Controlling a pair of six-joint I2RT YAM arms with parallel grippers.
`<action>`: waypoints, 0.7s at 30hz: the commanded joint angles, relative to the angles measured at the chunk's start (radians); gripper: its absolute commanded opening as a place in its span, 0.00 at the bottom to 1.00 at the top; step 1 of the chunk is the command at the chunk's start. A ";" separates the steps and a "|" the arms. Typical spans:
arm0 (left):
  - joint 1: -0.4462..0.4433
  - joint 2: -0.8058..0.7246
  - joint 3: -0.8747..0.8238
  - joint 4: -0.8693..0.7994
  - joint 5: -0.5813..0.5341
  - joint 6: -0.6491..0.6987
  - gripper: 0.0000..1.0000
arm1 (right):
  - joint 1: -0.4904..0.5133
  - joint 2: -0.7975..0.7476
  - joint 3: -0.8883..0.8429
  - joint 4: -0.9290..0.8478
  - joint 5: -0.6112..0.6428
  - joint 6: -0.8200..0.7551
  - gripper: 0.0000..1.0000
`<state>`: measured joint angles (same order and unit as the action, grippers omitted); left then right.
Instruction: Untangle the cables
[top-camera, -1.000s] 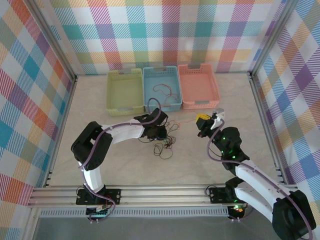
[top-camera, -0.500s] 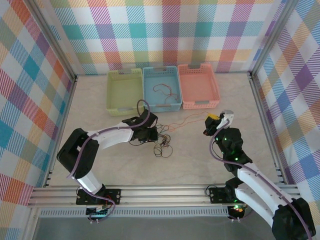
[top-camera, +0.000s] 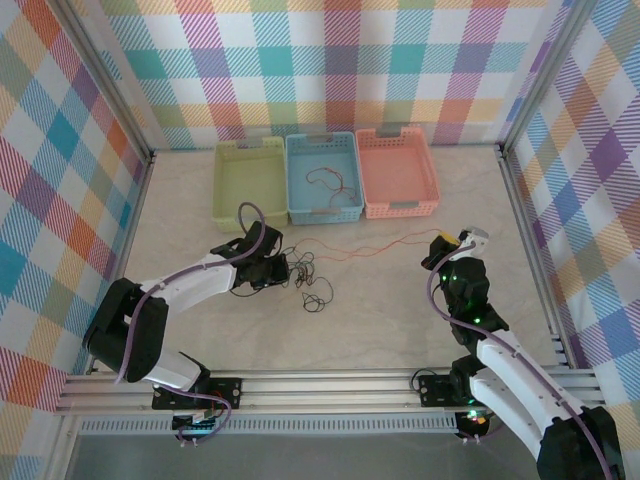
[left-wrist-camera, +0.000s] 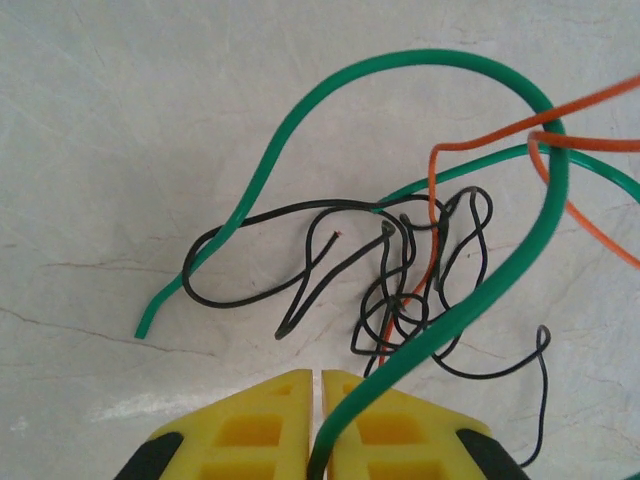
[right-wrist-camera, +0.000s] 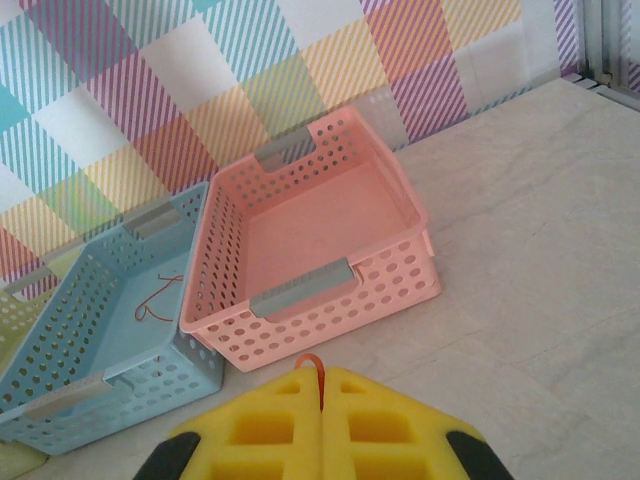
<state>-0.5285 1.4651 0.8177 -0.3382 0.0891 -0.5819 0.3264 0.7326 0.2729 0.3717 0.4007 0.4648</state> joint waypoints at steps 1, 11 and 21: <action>0.005 -0.022 -0.013 0.006 0.025 0.013 0.11 | -0.010 0.003 -0.006 0.016 0.001 0.020 0.00; 0.030 -0.076 -0.046 -0.024 -0.004 0.022 0.10 | -0.061 -0.033 -0.014 -0.068 0.081 0.097 0.00; 0.044 -0.090 -0.067 -0.009 -0.003 0.015 0.07 | -0.113 -0.028 -0.012 -0.125 0.111 0.167 0.00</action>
<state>-0.5030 1.4033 0.7685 -0.3386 0.0929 -0.5777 0.2283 0.7216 0.2699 0.2649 0.4793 0.5922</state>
